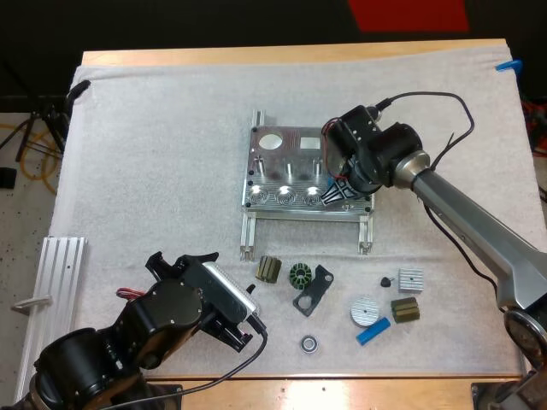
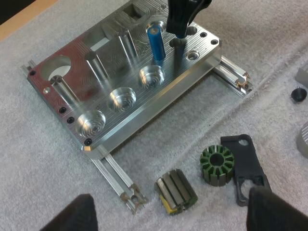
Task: Load cells from left to right
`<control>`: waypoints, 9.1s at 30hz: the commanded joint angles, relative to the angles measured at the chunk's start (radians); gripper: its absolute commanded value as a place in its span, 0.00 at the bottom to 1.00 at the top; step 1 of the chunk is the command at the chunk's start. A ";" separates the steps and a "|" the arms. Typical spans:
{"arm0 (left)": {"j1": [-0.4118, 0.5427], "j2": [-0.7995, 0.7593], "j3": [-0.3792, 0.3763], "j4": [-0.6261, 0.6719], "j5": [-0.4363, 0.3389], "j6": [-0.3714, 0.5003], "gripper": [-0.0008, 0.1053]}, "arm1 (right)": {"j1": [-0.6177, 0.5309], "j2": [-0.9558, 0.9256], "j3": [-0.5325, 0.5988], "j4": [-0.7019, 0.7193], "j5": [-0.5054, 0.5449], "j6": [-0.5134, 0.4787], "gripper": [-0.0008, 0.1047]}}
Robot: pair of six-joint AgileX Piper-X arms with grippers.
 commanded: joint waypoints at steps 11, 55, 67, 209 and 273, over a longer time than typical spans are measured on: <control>-0.005 -0.005 0.000 -0.016 -0.021 -0.013 0.61 | -0.002 0.018 -0.011 -0.026 -0.045 -0.012 0.01; -0.005 -0.005 0.000 -0.020 -0.021 -0.006 0.61 | -0.002 0.063 -0.011 0.050 0.126 -0.009 0.01; -0.005 -0.005 0.000 -0.020 -0.021 -0.006 0.61 | -0.002 0.042 -0.011 0.045 0.120 -0.009 0.47; -0.264 0.856 -0.224 -0.185 0.098 0.146 0.01 | 0.003 -1.321 0.437 0.344 0.011 0.137 0.38; -0.264 0.201 -0.203 -0.002 0.052 0.291 0.28 | 0.197 -0.773 0.437 -0.361 -0.971 0.421 0.01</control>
